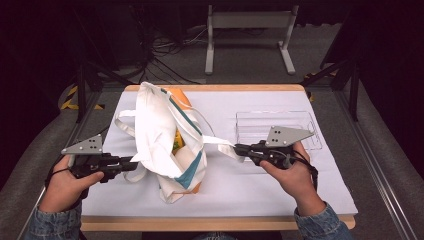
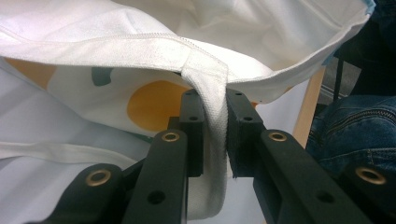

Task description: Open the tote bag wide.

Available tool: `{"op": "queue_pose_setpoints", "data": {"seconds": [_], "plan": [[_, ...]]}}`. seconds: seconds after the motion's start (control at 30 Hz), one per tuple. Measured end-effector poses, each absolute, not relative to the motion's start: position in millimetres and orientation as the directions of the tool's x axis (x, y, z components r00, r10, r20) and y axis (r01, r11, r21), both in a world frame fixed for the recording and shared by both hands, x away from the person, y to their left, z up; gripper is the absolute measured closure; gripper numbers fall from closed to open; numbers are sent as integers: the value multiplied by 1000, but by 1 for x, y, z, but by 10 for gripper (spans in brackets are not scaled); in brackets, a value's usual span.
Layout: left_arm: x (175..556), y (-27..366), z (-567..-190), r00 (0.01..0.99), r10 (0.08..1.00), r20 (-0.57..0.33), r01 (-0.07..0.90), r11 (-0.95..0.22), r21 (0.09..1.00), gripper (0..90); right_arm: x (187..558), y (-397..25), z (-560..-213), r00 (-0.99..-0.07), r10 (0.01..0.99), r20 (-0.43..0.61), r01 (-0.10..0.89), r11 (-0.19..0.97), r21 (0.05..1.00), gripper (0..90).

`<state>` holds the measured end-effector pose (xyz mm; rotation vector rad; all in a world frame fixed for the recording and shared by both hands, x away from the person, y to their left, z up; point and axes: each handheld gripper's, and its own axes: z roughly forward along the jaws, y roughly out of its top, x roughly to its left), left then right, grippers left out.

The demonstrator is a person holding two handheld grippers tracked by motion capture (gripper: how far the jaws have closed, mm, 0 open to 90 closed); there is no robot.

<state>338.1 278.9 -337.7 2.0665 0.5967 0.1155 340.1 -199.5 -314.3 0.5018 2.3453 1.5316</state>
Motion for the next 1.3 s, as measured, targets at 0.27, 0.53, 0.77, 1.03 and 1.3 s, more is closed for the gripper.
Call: {"op": "queue_pose_setpoints", "data": {"seconds": [0.27,0.53,0.77,1.03,1.3], "plan": [[338,281,-336,873,463,-153,368,-418,831,789,330,-213,-327,-888,459,-35,171,399,901,881],[337,279,-336,874,462,-151,366,-421,830,789,327,-229,-346,-874,486,8,241,418,876,881],[338,278,-337,876,457,-153,364,-419,832,788,329,-237,-360,-862,506,32,283,427,859,881],[338,277,-337,877,452,-162,366,-412,835,787,333,-240,-373,-860,504,73,335,451,827,879],[339,270,-338,884,436,-169,355,-389,850,786,332,-235,-372,-867,494,69,318,442,839,862]]}}
